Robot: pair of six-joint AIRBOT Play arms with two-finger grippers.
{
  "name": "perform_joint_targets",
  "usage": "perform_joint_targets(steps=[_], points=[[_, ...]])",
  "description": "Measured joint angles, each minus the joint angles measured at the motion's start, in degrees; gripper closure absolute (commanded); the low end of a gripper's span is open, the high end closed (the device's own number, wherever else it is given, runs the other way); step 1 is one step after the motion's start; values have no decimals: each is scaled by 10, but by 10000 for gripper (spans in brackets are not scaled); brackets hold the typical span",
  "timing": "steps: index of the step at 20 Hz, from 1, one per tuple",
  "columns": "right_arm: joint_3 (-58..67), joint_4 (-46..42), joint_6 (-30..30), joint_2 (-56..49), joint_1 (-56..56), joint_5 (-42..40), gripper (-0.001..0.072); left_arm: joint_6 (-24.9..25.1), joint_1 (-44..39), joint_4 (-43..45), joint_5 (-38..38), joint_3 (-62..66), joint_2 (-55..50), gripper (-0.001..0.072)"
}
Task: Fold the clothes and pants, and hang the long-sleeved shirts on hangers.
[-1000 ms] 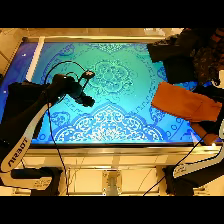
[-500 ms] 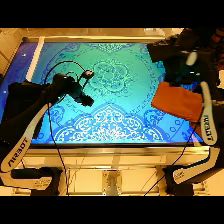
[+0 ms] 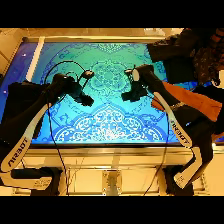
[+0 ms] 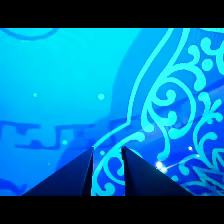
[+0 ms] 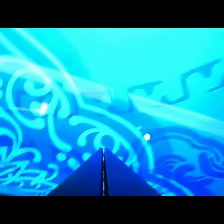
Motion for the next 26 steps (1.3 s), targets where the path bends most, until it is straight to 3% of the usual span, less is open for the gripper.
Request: perform_joint_targets(steps=[13, 26], points=[[0, 30, 35, -17, 33, 164, 693, 0, 0, 0, 0, 0, 0, 479], [0, 33, 42, -17, 33, 189, 693, 0, 0, 0, 0, 0, 0, 479]])
